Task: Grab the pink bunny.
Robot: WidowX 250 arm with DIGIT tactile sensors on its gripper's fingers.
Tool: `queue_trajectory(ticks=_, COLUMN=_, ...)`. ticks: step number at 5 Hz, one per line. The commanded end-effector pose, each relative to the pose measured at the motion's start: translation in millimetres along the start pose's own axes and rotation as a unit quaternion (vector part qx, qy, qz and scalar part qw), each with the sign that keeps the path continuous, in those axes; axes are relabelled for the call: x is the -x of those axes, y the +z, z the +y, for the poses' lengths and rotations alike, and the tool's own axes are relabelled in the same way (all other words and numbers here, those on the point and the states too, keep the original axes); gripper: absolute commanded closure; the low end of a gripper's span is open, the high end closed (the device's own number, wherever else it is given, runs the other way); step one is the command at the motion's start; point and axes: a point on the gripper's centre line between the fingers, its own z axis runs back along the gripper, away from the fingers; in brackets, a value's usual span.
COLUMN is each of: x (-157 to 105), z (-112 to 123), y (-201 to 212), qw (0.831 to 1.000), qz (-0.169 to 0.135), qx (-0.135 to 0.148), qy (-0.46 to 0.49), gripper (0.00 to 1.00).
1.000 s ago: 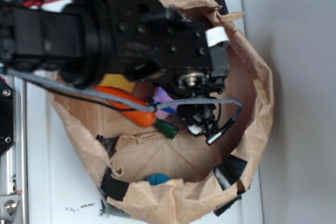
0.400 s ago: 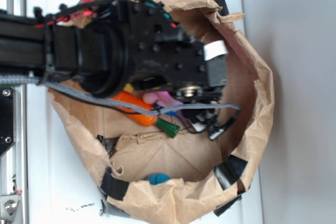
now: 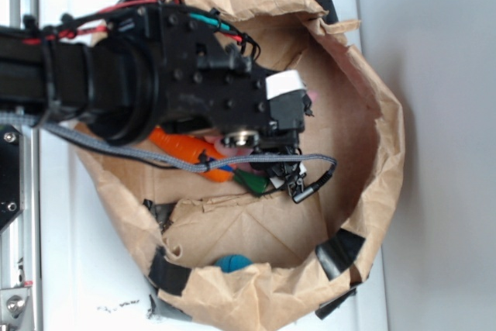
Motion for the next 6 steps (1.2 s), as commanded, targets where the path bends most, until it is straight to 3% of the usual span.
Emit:
queue_trajectory(ticks=1, x=-25, z=-4, y=-14, qw=1.0, qz=-0.001, qx=0.005, qy=0.003, gripper=1.0)
queue_trajectory(ticks=2, x=-24, z=-9, y=16, qw=0.999, qz=0.012, qx=0.039, qy=-0.001, gripper=1.0)
queue_trajectory(ticks=3, x=-12, z=-5, y=70, qw=0.996, qz=0.03, qx=0.079, qy=-0.015, gripper=1.0)
queue_trajectory(ticks=4, x=-5, z=3, y=121, qw=0.995, qz=0.049, qx=0.085, qy=-0.023, gripper=1.0)
queue_trajectory(ticks=5, x=-1, z=8, y=134, qw=0.994, qz=0.05, qx=0.092, qy=-0.021, gripper=1.0)
queue_trajectory(ticks=6, x=3, z=9, y=136, qw=0.994, qz=0.031, qx=0.088, qy=-0.051, gripper=1.0)
